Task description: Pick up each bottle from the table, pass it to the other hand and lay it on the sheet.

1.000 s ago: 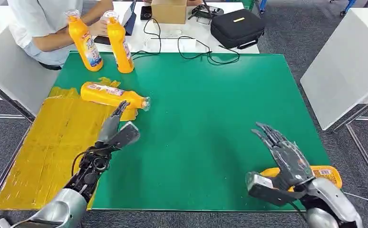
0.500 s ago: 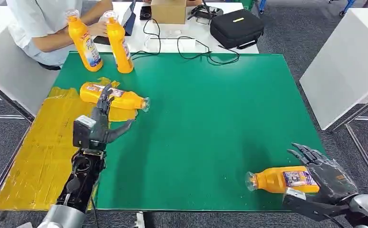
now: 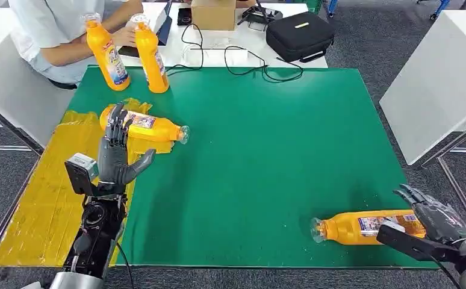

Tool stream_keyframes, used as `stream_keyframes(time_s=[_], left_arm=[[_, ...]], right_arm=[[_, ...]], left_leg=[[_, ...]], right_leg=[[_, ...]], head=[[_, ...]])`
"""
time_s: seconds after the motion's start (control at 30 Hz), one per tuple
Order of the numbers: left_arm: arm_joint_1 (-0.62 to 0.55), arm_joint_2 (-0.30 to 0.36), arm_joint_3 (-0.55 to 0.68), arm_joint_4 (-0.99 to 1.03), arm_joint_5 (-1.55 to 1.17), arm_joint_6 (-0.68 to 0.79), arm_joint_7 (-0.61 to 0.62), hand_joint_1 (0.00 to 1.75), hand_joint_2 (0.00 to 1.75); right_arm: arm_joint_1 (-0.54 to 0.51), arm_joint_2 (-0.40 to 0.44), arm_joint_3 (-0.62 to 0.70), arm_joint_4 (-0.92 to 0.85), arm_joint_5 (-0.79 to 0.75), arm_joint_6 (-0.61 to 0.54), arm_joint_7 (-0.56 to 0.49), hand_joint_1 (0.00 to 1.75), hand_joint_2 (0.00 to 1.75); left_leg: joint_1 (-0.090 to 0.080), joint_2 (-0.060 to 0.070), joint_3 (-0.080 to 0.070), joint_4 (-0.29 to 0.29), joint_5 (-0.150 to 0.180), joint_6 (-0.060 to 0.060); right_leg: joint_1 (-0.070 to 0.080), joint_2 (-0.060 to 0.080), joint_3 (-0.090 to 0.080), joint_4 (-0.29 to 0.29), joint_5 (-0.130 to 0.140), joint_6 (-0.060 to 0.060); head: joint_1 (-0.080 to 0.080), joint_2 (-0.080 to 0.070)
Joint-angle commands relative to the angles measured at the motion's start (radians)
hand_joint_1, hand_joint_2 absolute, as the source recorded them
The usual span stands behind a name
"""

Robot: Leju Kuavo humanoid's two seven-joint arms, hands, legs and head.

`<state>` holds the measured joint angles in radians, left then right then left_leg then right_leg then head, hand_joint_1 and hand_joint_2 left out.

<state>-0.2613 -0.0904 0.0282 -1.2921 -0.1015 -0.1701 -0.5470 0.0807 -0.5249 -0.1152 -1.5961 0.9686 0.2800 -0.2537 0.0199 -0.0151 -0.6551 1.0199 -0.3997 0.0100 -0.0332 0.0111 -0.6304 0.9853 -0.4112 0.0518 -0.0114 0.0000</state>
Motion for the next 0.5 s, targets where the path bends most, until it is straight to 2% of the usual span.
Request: stream_keyframes(time_s=[0.03,0.17,0.2,0.3,0.5], left_arm=[[0.041,0.0,-0.007,-0.028,0.106,-0.081,-0.019,0.0,1.75],[0.064,0.002,-0.018,-0.094,0.123,-0.105,-0.015,0.0,1.75],[0.071,0.005,-0.019,-0.109,0.124,-0.105,-0.01,0.0,1.75],[0.083,0.008,-0.017,-0.124,0.127,-0.103,-0.007,0.0,1.75],[0.093,0.006,-0.017,-0.133,0.121,-0.095,-0.007,0.0,1.75]], right_arm=[[-0.108,0.039,0.045,0.251,0.031,-0.002,0.002,0.0,1.75],[-0.158,0.018,0.085,0.325,0.02,0.002,-0.012,0.0,1.75],[-0.172,0.02,0.1,0.346,0.02,0.007,-0.013,0.0,1.75],[-0.187,0.047,0.126,0.387,0.021,0.012,-0.008,0.0,1.75],[-0.196,0.063,0.174,0.456,0.026,0.044,0.018,0.0,1.75]], left_leg=[[0.001,0.004,0.008,-0.002,-0.003,0.001],[0.001,0.003,0.004,-0.001,-0.002,0.0],[0.001,0.006,0.012,-0.001,-0.005,0.001],[0.001,0.003,0.004,-0.001,-0.002,0.0],[0.002,0.003,0.009,-0.002,-0.003,0.0]], right_leg=[[0.002,0.002,0.009,-0.004,-0.001,-0.003],[0.002,0.002,0.004,-0.002,0.0,-0.002],[0.003,0.002,0.012,-0.003,-0.003,-0.005],[0.002,0.002,0.004,-0.002,0.0,-0.002],[0.003,0.001,0.009,-0.003,-0.001,-0.004]], head=[[0.0,0.0],[0.0,0.0],[0.0,0.0],[0.0,0.0],[0.0,0.0]])
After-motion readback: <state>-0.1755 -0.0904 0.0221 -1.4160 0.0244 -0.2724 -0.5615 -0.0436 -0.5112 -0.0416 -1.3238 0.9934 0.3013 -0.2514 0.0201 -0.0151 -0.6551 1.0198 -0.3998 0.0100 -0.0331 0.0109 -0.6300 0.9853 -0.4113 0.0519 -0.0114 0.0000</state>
